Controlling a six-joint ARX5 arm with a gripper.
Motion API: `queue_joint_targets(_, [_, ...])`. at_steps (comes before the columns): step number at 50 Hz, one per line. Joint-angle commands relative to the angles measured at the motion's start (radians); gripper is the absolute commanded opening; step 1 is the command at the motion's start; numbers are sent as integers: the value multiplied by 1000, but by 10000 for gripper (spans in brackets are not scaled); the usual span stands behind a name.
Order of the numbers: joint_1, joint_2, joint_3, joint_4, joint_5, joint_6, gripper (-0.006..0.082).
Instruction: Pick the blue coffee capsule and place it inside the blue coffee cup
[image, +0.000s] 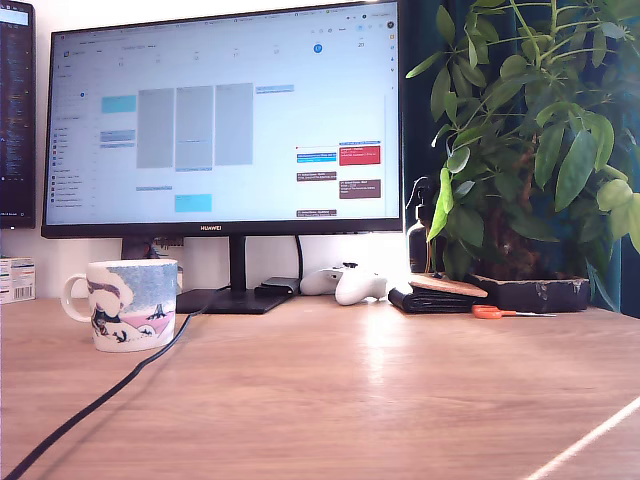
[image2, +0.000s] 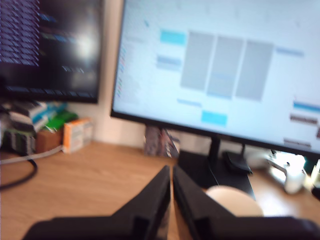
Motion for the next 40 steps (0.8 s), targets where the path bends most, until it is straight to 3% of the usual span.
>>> queue_joint_targets(1, [2,63,62,-10,-18,-9,-24])
queue_joint_targets(10, [2,333,206,-97,-61,-35,-21])
queue_joint_targets(13, [2,440,257,-111,-53,-35,16])
queue_joint_targets(16, [2,550,306,-123,-21,-35,151])
queue_joint_targets(21, [2,712,381,-165,20,-32,559])
queue_joint_targets(24, [2,802,425,-211,36,3,712])
queue_joint_targets(40, [10,1186,594,-295,33,53,733])
